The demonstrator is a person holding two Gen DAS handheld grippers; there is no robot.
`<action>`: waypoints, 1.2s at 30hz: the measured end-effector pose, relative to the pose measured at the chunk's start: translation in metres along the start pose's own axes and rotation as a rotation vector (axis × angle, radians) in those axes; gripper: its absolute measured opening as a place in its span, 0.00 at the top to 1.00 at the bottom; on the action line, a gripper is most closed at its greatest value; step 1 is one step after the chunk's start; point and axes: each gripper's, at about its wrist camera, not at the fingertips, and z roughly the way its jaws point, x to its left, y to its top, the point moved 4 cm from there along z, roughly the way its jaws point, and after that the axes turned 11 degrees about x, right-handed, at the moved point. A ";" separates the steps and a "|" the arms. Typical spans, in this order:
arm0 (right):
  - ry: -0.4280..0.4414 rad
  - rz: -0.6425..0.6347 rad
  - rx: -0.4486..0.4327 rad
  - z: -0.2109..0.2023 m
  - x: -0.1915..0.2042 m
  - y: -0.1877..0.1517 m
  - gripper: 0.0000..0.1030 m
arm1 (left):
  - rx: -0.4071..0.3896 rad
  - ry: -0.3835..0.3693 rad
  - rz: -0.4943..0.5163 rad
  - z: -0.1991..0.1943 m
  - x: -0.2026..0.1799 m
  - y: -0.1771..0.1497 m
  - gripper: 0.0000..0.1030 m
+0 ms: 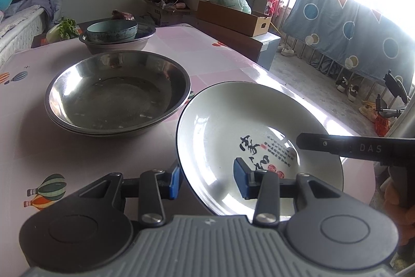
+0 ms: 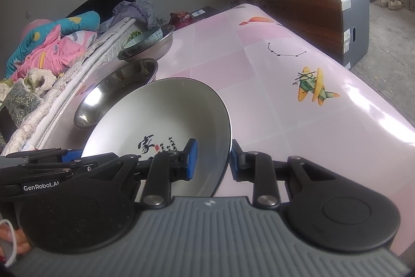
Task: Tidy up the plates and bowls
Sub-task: 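Lift and carry the white plate with both tools over the steel bowl, then lower the white plate onto the steel bowl and open both tools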
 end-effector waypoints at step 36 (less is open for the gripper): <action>0.083 -0.111 -0.003 0.037 0.086 0.085 0.75 | -0.106 0.057 -0.188 -0.041 0.085 0.037 0.59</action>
